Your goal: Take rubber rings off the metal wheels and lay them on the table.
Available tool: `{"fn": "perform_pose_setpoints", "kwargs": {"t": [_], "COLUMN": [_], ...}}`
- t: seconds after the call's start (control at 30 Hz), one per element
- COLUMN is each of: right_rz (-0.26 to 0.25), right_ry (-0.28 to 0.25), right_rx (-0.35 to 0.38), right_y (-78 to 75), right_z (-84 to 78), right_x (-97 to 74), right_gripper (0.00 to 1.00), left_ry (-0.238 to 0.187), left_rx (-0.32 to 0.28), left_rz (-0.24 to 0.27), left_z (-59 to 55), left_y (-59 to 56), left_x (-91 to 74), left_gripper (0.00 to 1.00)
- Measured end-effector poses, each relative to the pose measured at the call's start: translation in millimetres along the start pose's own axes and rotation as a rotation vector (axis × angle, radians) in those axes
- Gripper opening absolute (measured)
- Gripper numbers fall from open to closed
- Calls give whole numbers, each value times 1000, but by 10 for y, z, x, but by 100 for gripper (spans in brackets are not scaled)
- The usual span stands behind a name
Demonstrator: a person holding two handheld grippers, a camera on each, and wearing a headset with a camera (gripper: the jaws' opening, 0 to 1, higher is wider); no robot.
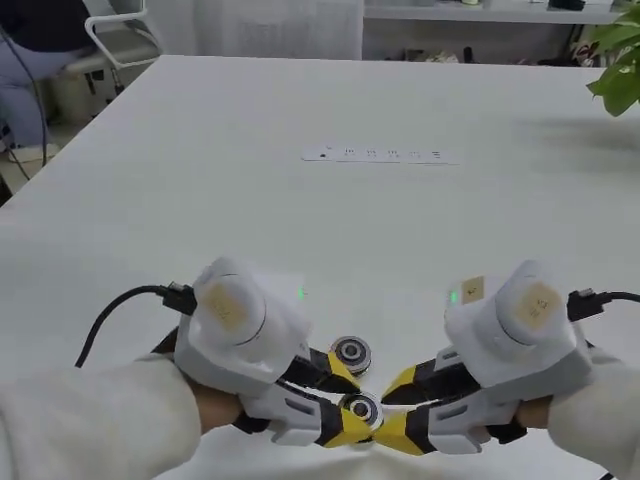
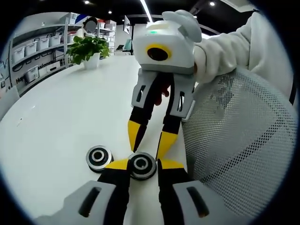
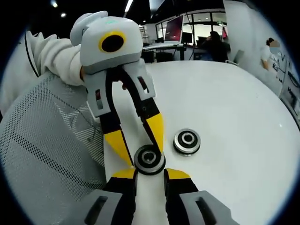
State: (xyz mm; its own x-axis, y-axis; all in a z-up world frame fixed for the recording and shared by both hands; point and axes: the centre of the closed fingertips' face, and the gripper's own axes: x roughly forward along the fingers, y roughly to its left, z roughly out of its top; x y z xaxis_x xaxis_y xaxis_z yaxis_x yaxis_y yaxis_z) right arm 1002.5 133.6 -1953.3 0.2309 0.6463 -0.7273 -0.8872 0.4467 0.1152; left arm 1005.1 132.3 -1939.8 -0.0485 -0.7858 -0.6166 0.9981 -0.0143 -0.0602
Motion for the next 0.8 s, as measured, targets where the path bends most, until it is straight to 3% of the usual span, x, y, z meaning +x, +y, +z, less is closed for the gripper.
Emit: {"fn": "perform_pose_setpoints", "kwargs": {"t": [0.17, 0.6, 0.73, 0.8], "right_rz": [2, 15, 14, 14], "right_ry": [0, -5, -6, -9], "right_rx": [8, 19, 16, 15], "right_y": [-5, 11, 11, 10], "right_z": [-11, -19, -21, -20], "right_x": [3, 27, 30, 29], "right_gripper": [20, 19, 20, 20], "left_ry": [-23, -65, -79, -90], "left_rx": [-27, 8, 59, 56], "left_rz": [-3, -11, -20, -20], "left_z": [20, 8, -7, -6], "left_y": [6, 26, 15, 28], "left_x": [13, 2, 0, -2], "left_gripper": [14, 10, 10, 9]}}
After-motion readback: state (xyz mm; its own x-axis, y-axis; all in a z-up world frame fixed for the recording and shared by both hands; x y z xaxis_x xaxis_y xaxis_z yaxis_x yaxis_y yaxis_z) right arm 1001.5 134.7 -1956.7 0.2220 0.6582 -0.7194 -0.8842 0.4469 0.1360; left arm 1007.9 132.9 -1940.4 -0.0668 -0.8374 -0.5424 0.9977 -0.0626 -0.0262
